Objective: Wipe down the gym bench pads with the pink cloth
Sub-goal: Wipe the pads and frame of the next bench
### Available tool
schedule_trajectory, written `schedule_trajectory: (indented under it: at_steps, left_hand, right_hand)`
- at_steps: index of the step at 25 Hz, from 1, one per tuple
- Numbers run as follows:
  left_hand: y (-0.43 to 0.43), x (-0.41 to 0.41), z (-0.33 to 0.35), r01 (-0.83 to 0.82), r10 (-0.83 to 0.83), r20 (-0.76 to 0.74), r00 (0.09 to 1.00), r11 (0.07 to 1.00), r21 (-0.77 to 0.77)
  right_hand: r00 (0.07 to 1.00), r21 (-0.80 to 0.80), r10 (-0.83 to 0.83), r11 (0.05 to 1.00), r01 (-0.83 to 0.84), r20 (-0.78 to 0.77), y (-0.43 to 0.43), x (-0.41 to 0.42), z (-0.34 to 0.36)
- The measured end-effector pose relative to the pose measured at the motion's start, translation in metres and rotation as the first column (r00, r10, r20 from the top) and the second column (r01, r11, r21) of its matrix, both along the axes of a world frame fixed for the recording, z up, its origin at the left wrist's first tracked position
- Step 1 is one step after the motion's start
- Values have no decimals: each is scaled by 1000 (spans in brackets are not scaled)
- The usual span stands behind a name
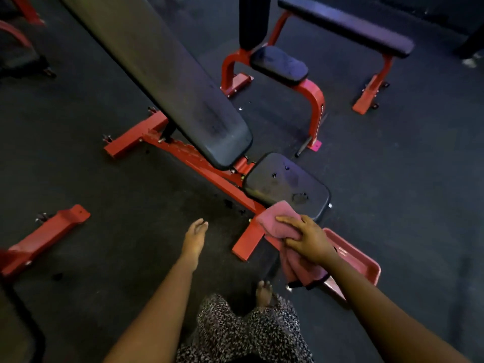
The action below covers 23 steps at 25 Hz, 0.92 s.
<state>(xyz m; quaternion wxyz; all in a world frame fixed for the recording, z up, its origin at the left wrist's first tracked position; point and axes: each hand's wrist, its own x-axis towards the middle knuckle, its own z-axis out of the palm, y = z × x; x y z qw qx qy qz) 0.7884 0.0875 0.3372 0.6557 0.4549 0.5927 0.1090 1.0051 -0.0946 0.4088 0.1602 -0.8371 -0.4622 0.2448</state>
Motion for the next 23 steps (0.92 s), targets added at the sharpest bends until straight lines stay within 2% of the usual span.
schedule_trajectory:
  at_steps: [4,8,10,12,14,16,19,23]
  left_hand:
    - [0,94,-26,-185,189,72,979,981,-56]
    - [7,179,-73,-372,390,99,915,914,-161]
    - [18,217,-118,-475,500,104,860,857,-199]
    - [26,249,-193,-461,525,173,833,833,-307]
    - [32,277,-252,-451,591,263,763,777,-439]
    - [37,299,-235,-507,692,240,681,682,-528]
    - [41,310,-215,-612,799,211,563,575,-544]
    - [35,308,-255,-602,776,251,579,614,-510]
  right_hand:
    - [994,-25,102,995,-101,37,60,82,-18]
    - [950,-142,252,963,-228,186,128,138,-64]
    - [910,-170,336,938,-301,243,158,151,-97]
    - [882,-146,388,921,-360,269,182,155,-137]
    - [847,-196,461,886,-421,263,198,159,-186]
    - [808,-182,504,864,-470,304,206,164,-225]
    - [790,-82,509,854,-514,342,219,177,-248]
    - [838,-56,422,901,-431,346,256,218,-251]
